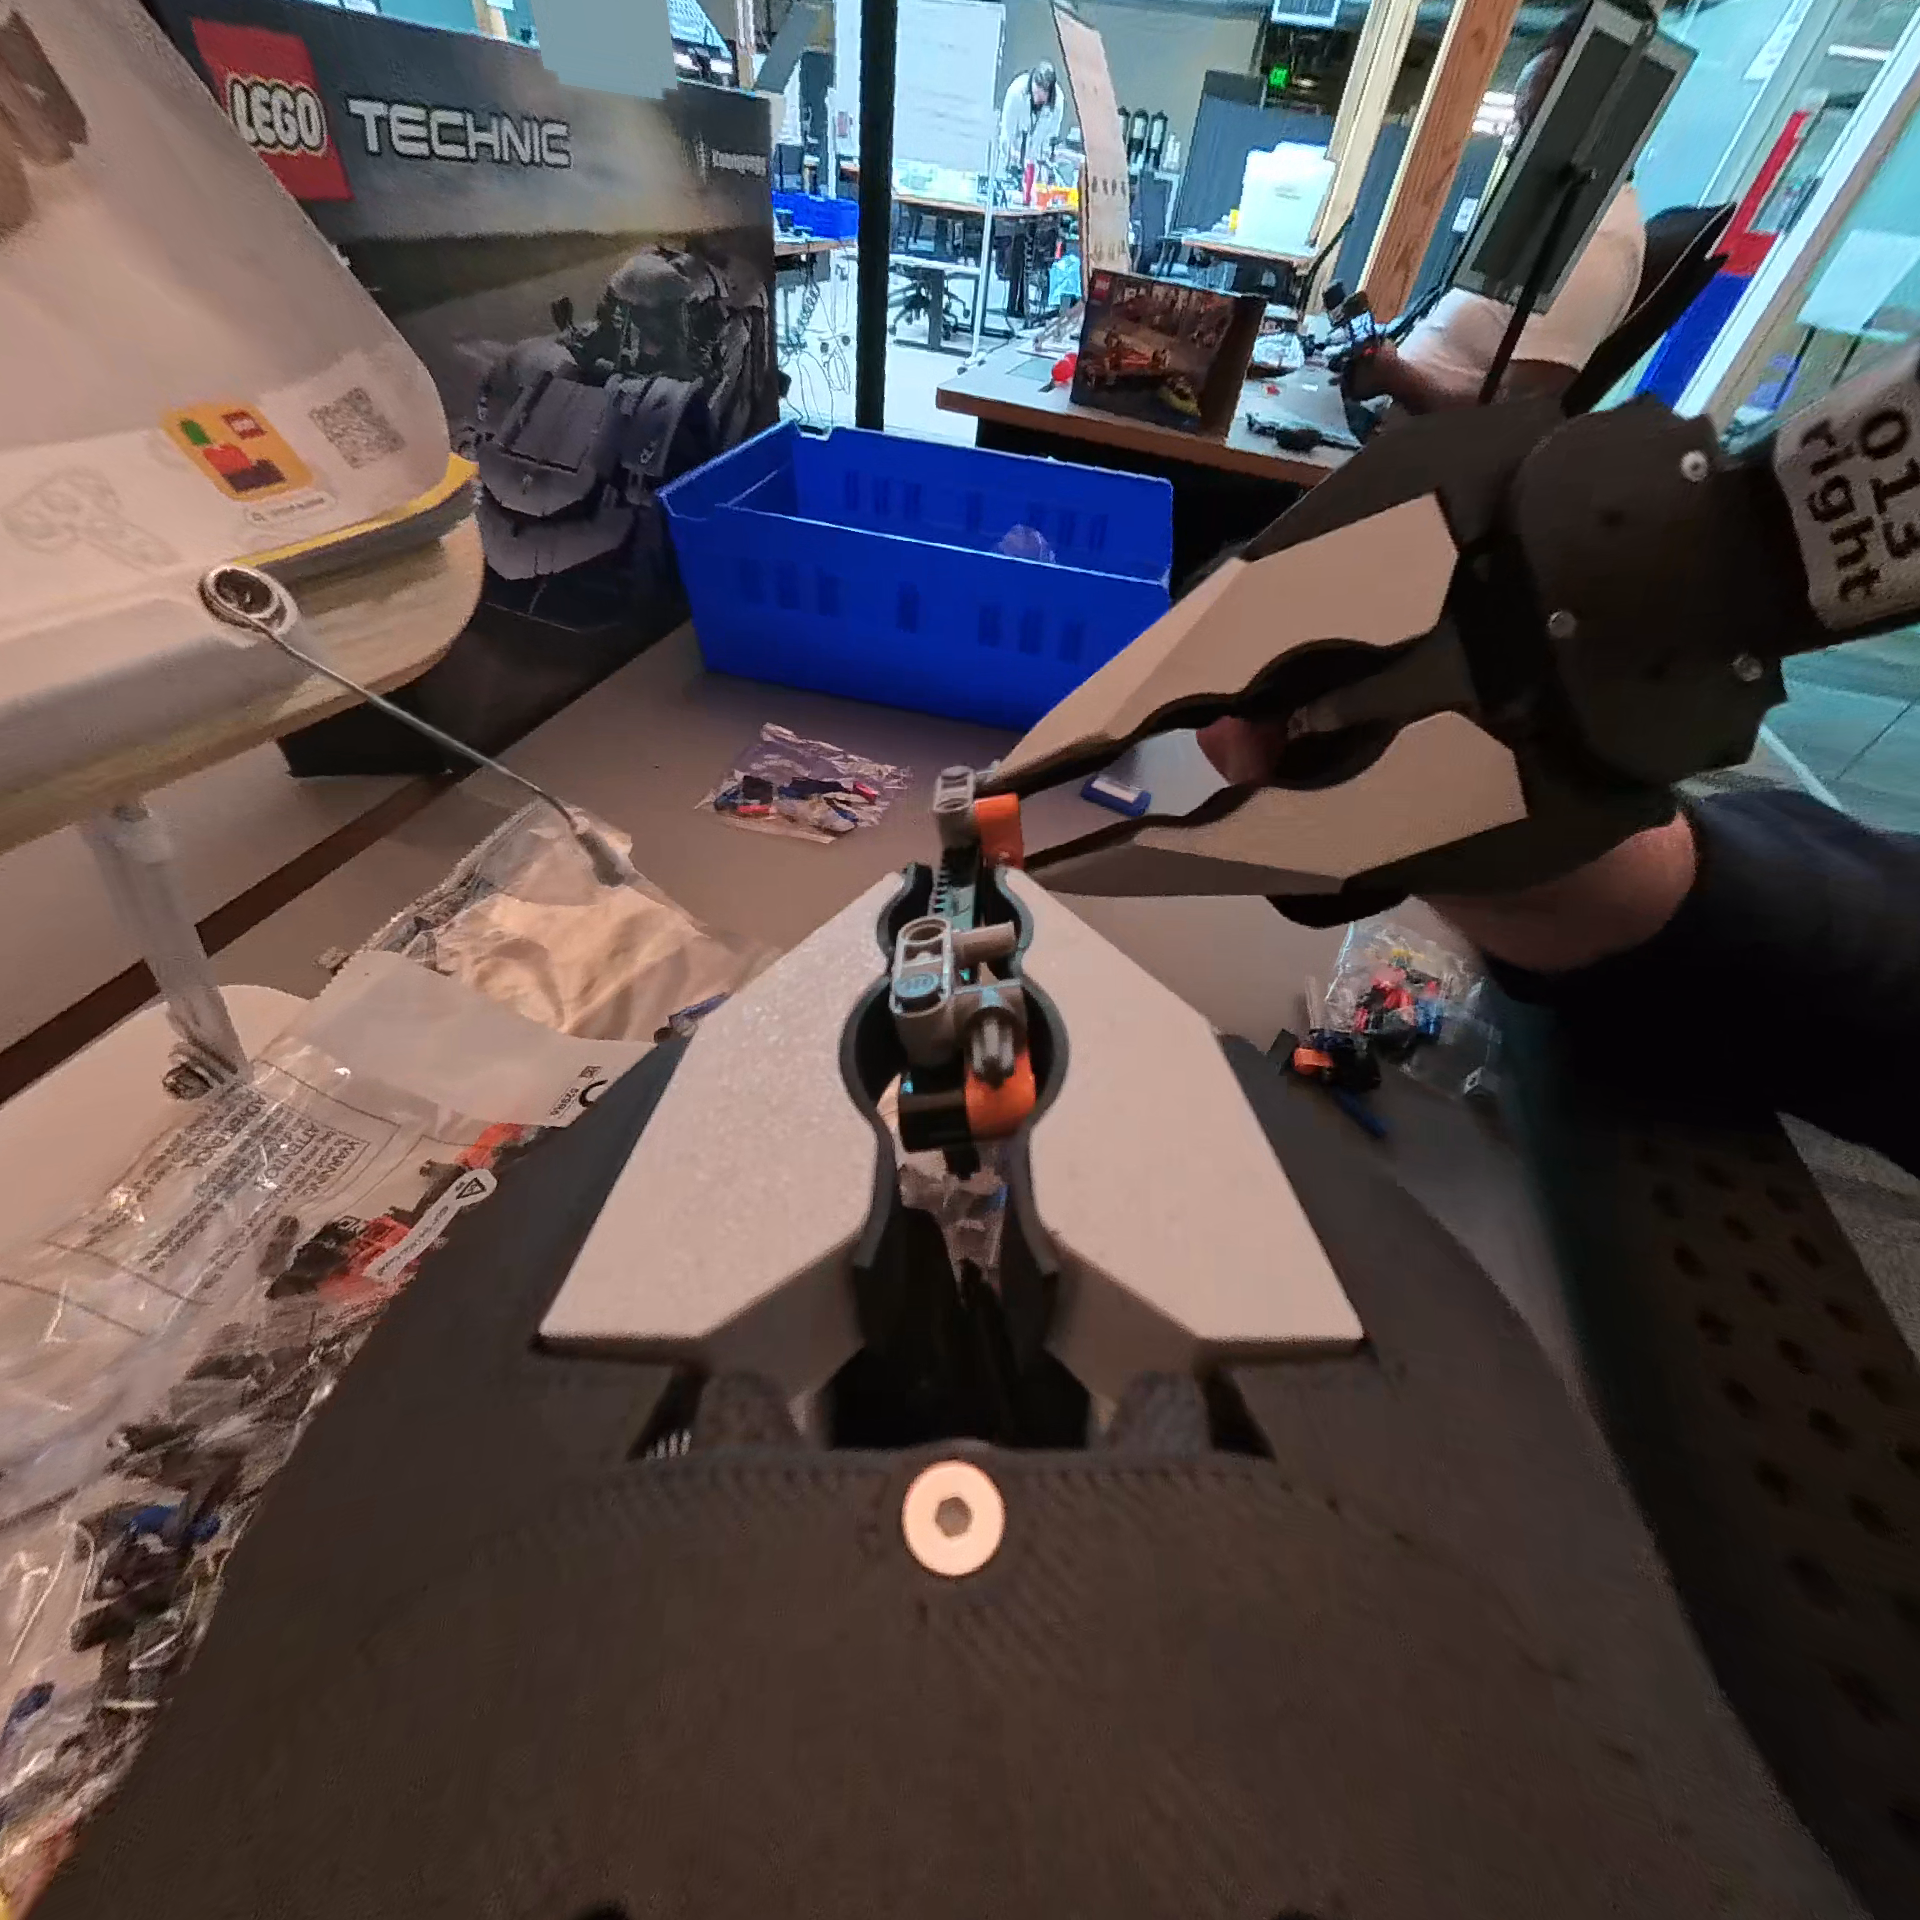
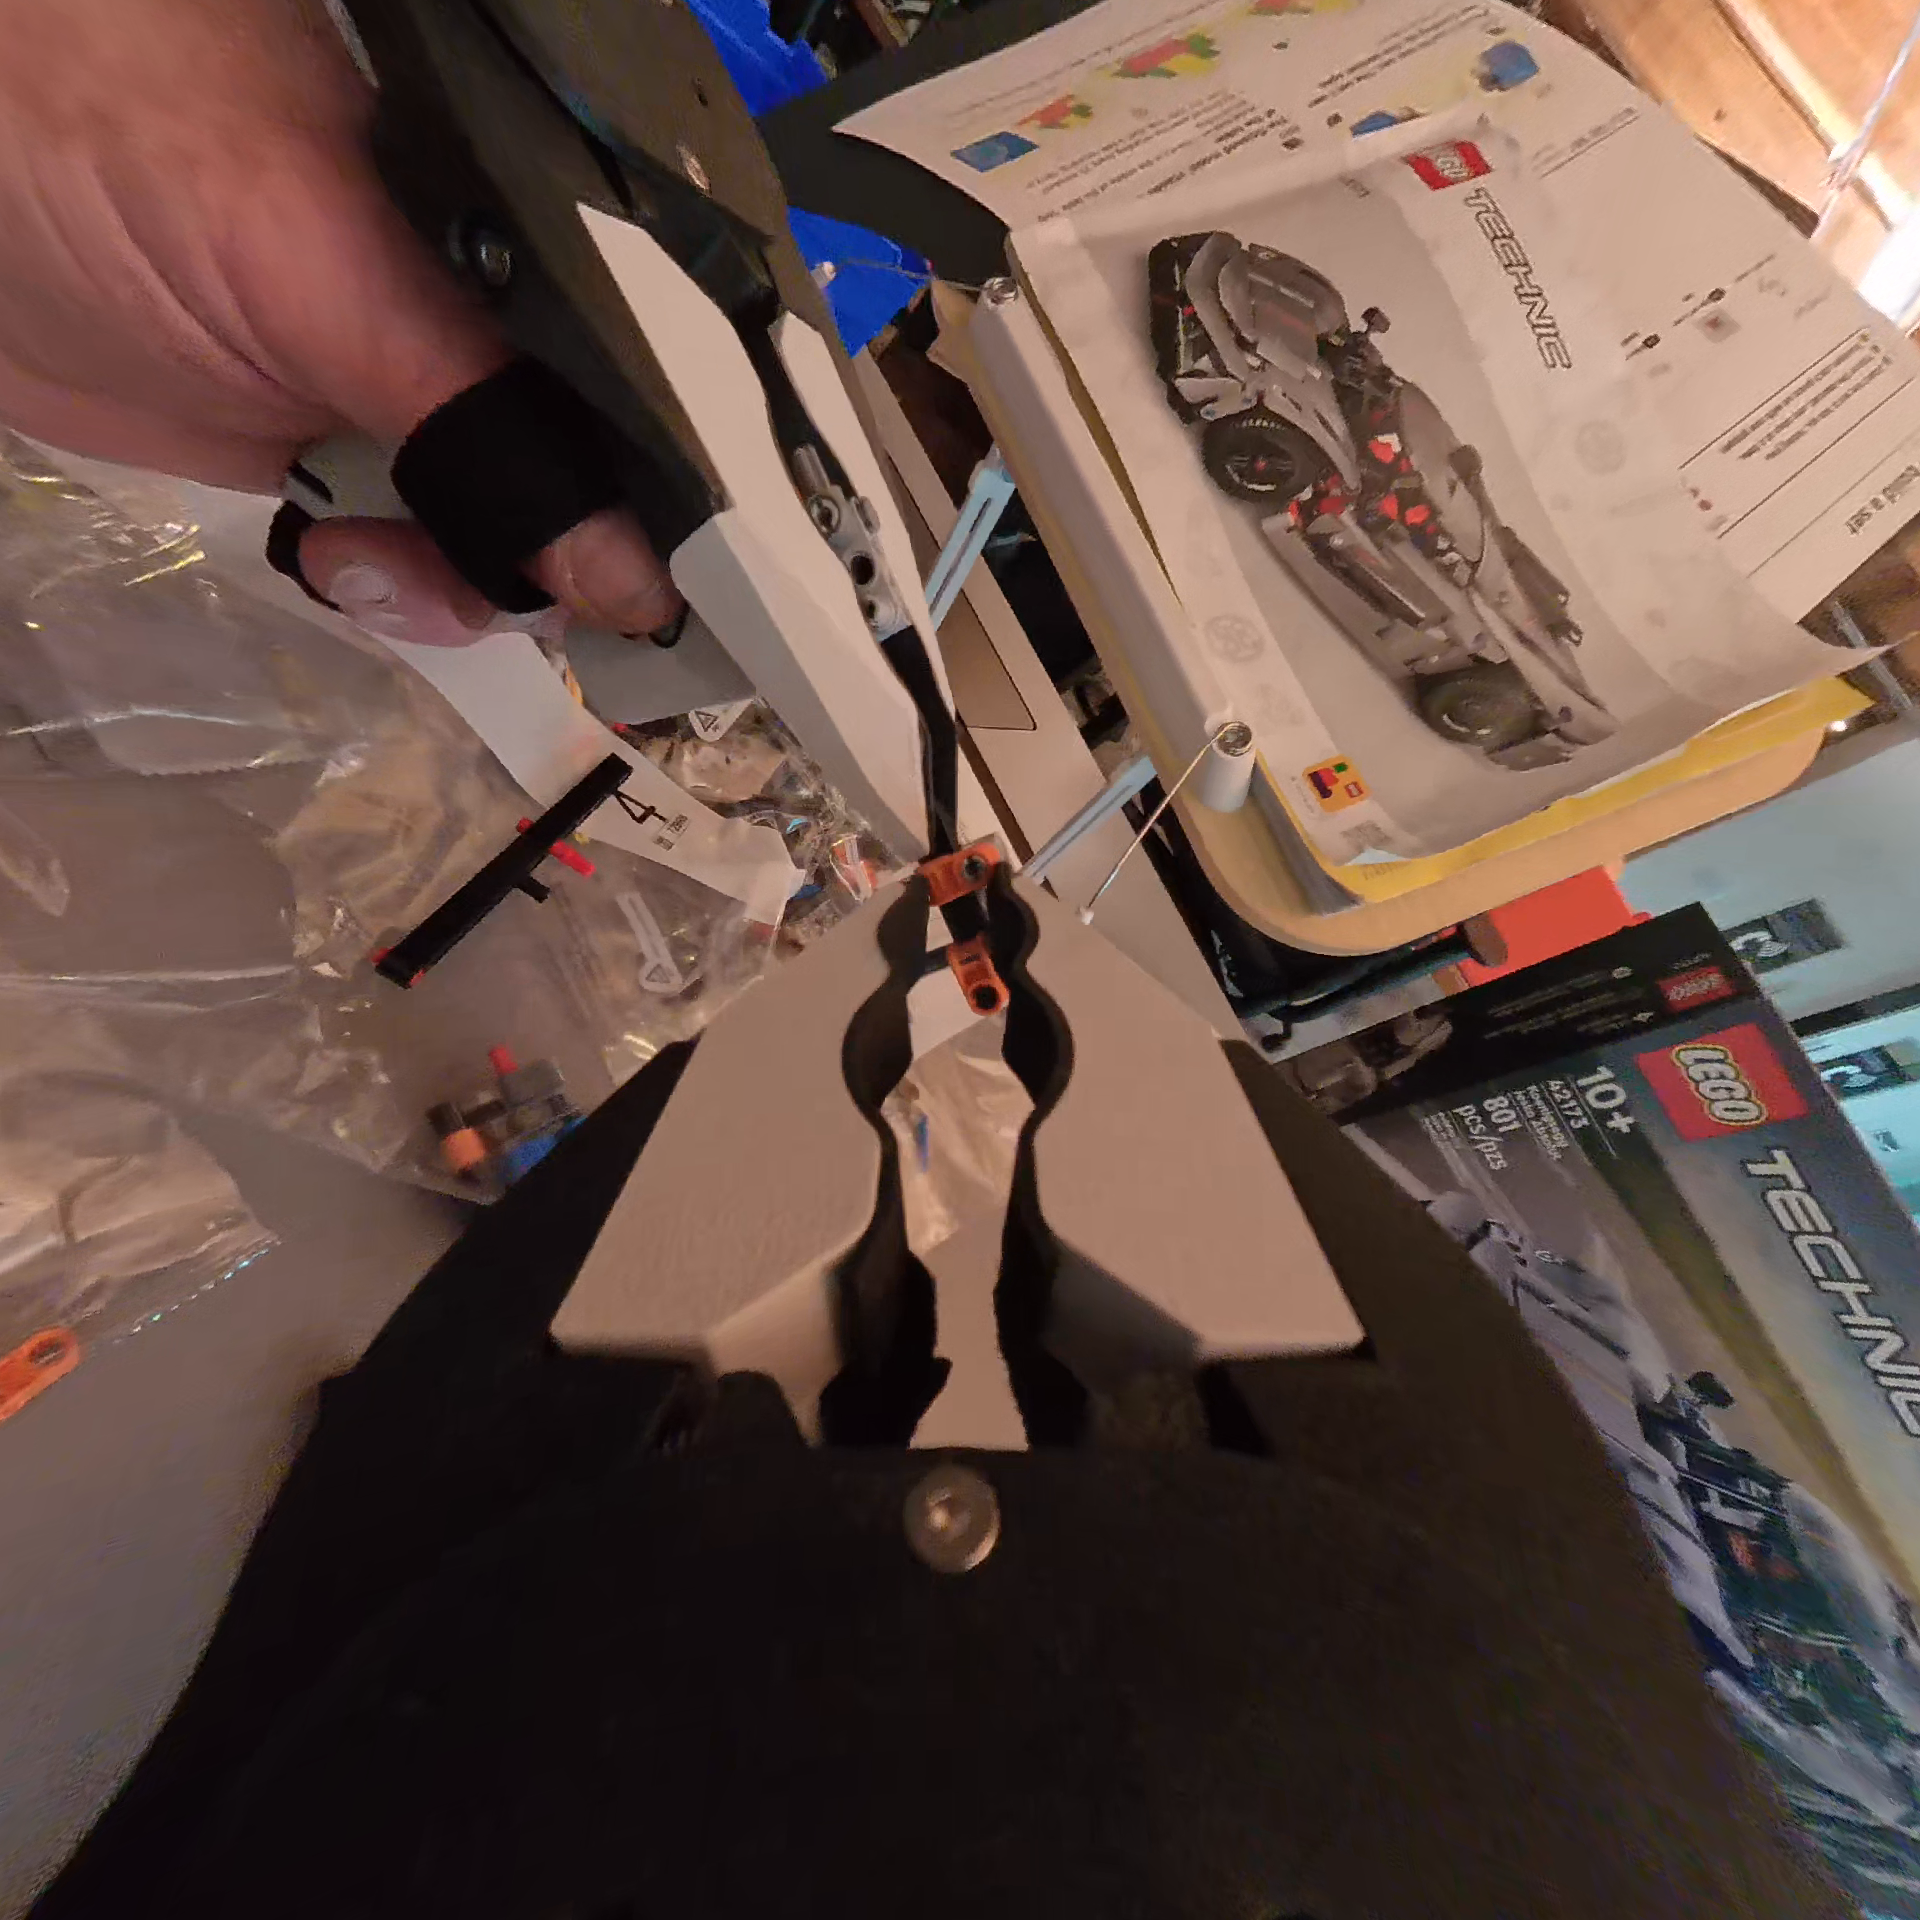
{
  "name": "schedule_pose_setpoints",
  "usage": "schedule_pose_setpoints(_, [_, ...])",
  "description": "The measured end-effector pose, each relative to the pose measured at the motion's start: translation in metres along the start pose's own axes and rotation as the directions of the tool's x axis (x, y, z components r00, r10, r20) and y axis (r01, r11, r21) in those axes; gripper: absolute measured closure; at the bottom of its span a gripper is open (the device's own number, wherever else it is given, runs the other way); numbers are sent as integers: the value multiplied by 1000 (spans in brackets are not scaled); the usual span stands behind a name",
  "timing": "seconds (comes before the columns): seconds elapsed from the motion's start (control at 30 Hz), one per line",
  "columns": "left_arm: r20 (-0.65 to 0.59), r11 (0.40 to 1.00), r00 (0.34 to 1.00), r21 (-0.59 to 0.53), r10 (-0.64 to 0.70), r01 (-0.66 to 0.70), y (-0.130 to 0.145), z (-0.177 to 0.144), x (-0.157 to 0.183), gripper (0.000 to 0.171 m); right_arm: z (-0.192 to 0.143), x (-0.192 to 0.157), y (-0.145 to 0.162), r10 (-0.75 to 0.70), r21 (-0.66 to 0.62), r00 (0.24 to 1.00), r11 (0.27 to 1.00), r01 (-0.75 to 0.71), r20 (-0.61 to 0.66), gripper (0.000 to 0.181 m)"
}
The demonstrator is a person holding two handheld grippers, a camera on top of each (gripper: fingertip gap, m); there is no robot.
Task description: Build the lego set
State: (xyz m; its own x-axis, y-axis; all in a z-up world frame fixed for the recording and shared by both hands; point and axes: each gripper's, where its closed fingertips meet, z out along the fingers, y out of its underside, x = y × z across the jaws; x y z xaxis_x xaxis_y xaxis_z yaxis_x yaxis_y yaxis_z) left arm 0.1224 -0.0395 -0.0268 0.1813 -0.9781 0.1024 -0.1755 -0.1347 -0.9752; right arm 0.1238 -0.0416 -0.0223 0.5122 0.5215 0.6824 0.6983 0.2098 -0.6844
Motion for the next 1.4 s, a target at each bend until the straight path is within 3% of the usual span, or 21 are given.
schedule_pose_setpoints(0.13, [-1,1000,1000,-1,-27,27,-2,-1,1,161,-3,1,0,-98,-40,994,995,96,-53,178])
schedule_pose_setpoints(0.2, [120,999,993,-25,-20,23,5,-6,-21,161,-8,0,-6,-98,-18,994,995,97,-47,181])
schedule_pose_setpoints(0.3, [22,992,994,71,-103,101,-8,-16,-21,162,-6,2,-6,-61,-23,997,998,60,-51,181])
schedule_pose_setpoints(0.4, [58,1000,998,31,1,-3,-11,-15,-12,161,-1,-3,-7,0,21,1000,1000,0,-4,181])
schedule_pose_setpoints(0.47, [78,999,996,-11,46,-45,-6,-8,-7,161,-1,6,-11,45,47,998,998,-42,-49,160])
schedule_pose_setpoints(0.53, [79,996,994,-30,80,-78,-3,-2,-2,161,0,5,-10,44,39,998,998,-42,-48,166])
schedule_pose_setpoints(0.83, [34,999,999,-46,30,-28,0,1,4,161,6,-1,1,-255,-88,961,965,246,-107,168])
schedule_pose_setpoints(1.07, [67,996,997,-76,43,-38,4,1,0,161,6,-3,4,-306,-149,947,946,289,-103,169])
schedule_pose_setpoints(1.3, [106,987,986,-104,130,-119,4,2,0,162,5,-2,4,-21,-31,1000,999,20,-9,170])
schedule_pose_setpoints(1.4, [110,993,989,-83,97,-88,4,4,-3,162,5,1,6,-90,-86,993,993,84,-73,171])
